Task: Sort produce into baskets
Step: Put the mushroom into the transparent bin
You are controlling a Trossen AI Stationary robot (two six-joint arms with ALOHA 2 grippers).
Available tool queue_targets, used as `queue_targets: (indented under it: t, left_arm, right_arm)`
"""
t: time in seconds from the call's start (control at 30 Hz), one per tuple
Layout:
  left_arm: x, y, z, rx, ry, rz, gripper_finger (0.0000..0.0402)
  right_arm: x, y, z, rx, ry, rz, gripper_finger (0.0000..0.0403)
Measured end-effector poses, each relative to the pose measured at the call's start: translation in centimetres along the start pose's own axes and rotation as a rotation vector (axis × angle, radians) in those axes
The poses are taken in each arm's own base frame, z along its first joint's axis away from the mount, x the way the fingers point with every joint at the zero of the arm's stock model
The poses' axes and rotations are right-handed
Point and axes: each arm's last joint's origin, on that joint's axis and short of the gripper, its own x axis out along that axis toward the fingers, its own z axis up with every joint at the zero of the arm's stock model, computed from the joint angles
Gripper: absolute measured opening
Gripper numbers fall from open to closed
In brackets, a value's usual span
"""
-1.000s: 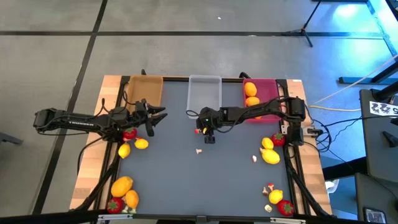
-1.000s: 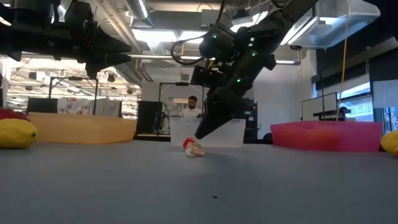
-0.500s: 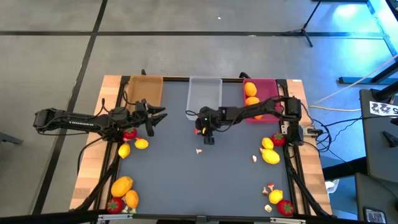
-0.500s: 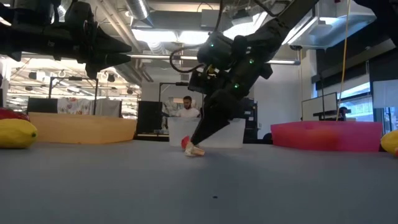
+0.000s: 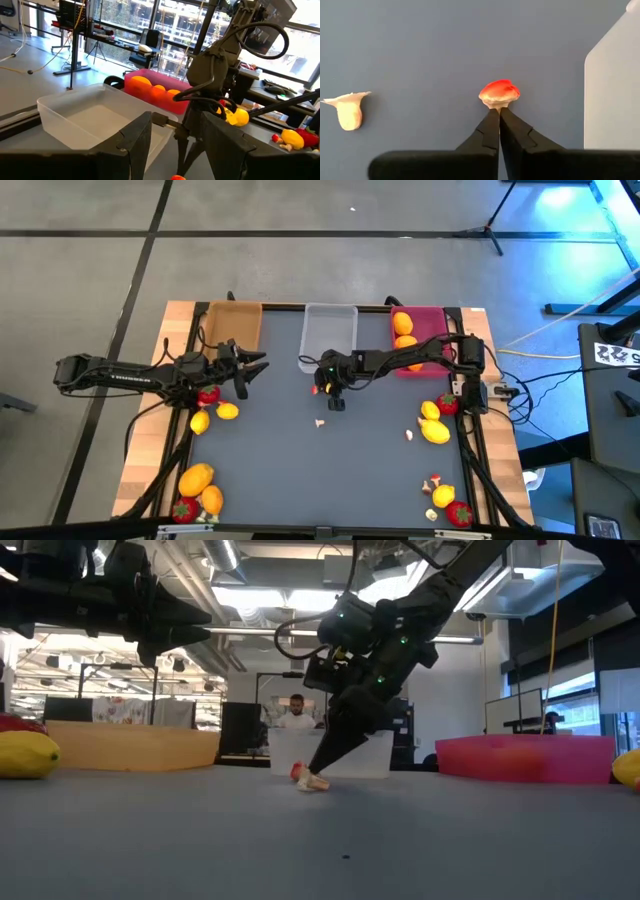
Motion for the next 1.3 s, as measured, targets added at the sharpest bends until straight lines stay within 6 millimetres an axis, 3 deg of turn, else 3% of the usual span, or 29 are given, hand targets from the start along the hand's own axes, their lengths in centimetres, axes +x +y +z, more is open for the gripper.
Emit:
queue_targets:
  t: [0.33,0.8,0.97,1.3]
  left_arm:
    - [0.0,0.0,0.0,0.000,0.000,0.000,0.0166]
    - [0.0,0.0,0.0,-0.001,0.001,0.000,0.0166]
    - [0.0,0.0,0.0,-0.001,0.000,0.000,0.0166]
    - [0.0,0.0,0.0,-0.001,0.000,0.000,0.0166]
  right_arm:
    - [-1.5,0.0,0.7,-0.005,-0.006,-0.066,0.0005]
    - [-8.6,-0.4,2.7,0.005,-0.051,-0.234,0.0003]
    - [-10.3,-2.3,2.1,0.055,-0.012,-0.331,0.0002]
    - [-12.1,-8.5,-0.3,0.212,0.021,-0.455,0.0005]
